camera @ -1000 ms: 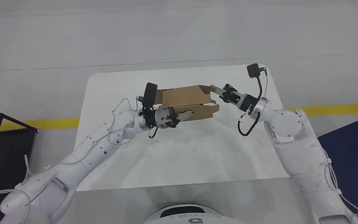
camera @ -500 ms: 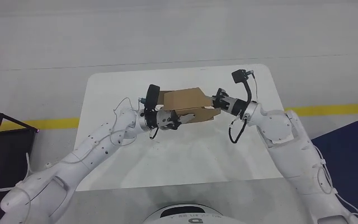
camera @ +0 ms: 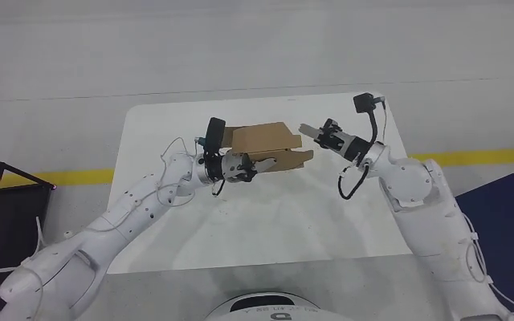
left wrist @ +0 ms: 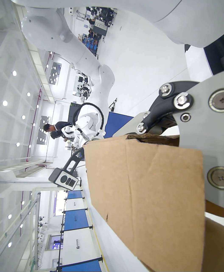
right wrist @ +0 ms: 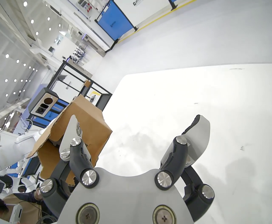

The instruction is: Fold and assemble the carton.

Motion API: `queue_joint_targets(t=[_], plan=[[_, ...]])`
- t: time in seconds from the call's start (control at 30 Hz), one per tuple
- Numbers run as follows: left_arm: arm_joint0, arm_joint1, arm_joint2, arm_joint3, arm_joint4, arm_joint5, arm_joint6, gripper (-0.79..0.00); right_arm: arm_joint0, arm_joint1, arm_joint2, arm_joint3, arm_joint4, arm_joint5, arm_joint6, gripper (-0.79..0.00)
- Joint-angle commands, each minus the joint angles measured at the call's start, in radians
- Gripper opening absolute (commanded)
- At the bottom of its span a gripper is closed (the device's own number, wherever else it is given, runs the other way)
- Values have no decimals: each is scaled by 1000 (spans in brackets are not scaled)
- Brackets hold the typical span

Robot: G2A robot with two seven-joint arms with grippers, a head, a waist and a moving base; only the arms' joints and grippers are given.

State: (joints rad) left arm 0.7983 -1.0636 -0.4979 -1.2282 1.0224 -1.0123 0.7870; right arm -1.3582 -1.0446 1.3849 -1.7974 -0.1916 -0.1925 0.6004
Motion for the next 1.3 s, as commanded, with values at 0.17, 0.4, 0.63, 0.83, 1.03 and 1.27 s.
queue_joint_targets(t=[0.17,0.4,0.63,0.83,1.03,1.27], plan=[[11,-1,-5,-8,-4,29,-27,-785,-79,7,91,-52,32,-29,-46,0],[40,-5,-40,-39,-19,34,-108,-785,-123,13,106,-116,-36,-48,-27,0],[58,-11,-74,-50,-19,17,-151,-785,-122,16,74,-141,-116,-62,29,0],[72,-15,-106,-59,-1,3,-166,-785,-110,16,28,-148,-199,-77,63,0],[84,-22,-112,-67,17,0,-168,-785,-92,14,-11,-146,-221,-73,71,0],[85,-33,-112,-42,4,0,-144,-785,-70,10,-12,-118,-182,-63,42,0]])
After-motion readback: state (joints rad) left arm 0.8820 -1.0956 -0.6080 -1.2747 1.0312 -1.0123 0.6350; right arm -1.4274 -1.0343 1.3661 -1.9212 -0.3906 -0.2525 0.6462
